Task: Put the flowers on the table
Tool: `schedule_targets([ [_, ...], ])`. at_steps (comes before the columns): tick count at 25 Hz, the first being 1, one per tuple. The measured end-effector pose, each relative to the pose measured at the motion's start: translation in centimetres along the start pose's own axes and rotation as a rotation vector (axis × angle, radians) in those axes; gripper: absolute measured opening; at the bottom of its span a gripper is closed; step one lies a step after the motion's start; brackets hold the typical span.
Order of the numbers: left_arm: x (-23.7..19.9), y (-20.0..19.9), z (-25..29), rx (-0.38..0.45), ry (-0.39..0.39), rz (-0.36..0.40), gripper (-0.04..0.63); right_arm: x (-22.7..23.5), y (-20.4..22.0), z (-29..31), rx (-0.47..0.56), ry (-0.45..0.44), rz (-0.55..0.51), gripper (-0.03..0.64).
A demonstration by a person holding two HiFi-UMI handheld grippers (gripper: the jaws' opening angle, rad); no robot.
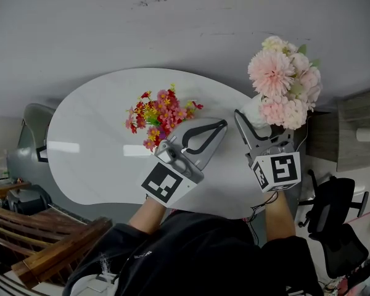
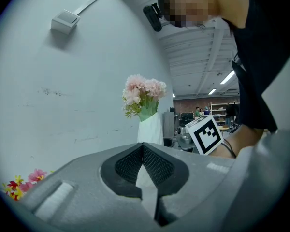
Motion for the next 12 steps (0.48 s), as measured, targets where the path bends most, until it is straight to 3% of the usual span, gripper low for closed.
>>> schedule_targets([
  [12, -1.5, 2.0, 0.8, -0.027, 0.002, -0.004, 0.005, 0.2, 3.1, 2.5, -0.03, -0.008, 0.011, 0.383],
])
Point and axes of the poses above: the fingertips, and each gripper's own axes: z forward along the fingers, x to its right, y out of its underside, the point moved 3 cm from there along -z, backward along the fingers, and after that the axes turned 7 degrees about -y, right-handed, at the moved point
